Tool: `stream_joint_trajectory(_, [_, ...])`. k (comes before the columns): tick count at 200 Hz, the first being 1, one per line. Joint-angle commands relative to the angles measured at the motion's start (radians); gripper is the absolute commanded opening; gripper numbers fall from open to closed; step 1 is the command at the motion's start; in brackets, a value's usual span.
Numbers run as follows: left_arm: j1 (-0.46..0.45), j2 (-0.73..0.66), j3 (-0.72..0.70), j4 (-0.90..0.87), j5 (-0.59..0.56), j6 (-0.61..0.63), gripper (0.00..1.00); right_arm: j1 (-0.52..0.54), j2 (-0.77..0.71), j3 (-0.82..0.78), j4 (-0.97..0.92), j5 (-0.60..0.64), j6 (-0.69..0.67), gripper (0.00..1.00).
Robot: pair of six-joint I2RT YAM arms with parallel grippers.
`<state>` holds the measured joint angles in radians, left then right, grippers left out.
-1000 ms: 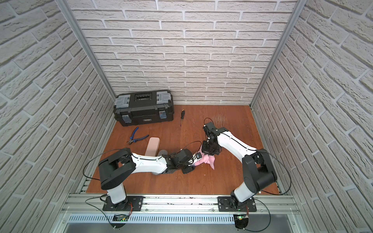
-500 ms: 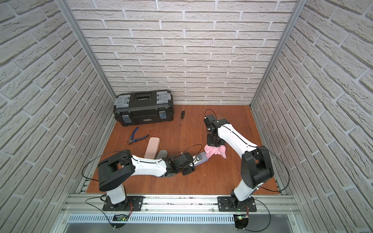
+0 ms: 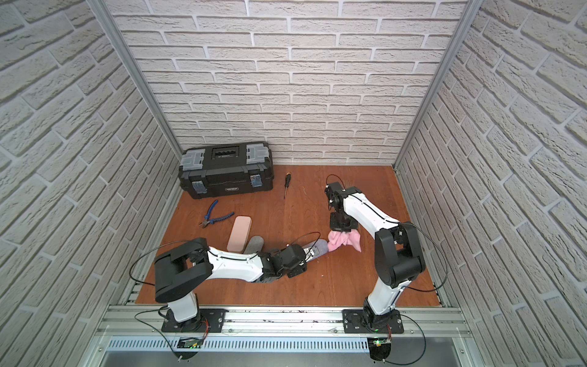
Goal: Wipe the eyeglass case
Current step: Wipe the dirt from the eyeglass case.
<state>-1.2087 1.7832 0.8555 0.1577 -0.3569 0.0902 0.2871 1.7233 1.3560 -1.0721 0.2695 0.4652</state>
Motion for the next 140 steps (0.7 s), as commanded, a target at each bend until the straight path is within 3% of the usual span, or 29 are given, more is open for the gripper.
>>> stream_joint_trajectory(1, [-0.044, 0.04, -0.009, -0.018, -0.102, 0.079, 0.57, 0.116, 0.045, 0.149, -0.094, 0.081, -0.098, 0.02])
stream_joint_trajectory(37, [-0.066, 0.059, 0.007, -0.043, -0.198, 0.096, 0.57, 0.289, 0.169, 0.275, -0.136, -0.087, -0.094, 0.02])
stream_joint_trajectory(59, [-0.066, 0.06, 0.016, -0.061, -0.239, 0.091, 0.57, 0.295, 0.135, 0.182, -0.036, -0.262, -0.064, 0.02])
stream_joint_trajectory(71, [-0.066, 0.059, 0.02, -0.065, -0.242, 0.086, 0.57, 0.271, 0.131, 0.125, -0.018, -0.298, -0.066, 0.02])
stream_joint_trajectory(95, [-0.066, 0.061, 0.016, -0.07, -0.246, 0.081, 0.57, 0.13, 0.114, -0.007, -0.011, -0.242, -0.081, 0.02])
stream_joint_trajectory(109, [-0.066, 0.057, 0.011, -0.07, -0.248, 0.08, 0.57, 0.05, 0.088, -0.047, -0.038, -0.095, -0.097, 0.02])
stream_joint_trajectory(126, [-0.066, 0.054, 0.005, -0.065, -0.248, 0.079, 0.57, 0.023, 0.064, 0.0, -0.107, 0.136, -0.11, 0.02])
stream_joint_trajectory(140, [-0.066, 0.056, 0.009, -0.064, -0.246, 0.082, 0.57, 0.032, 0.047, 0.079, -0.136, 0.146, -0.111, 0.02])
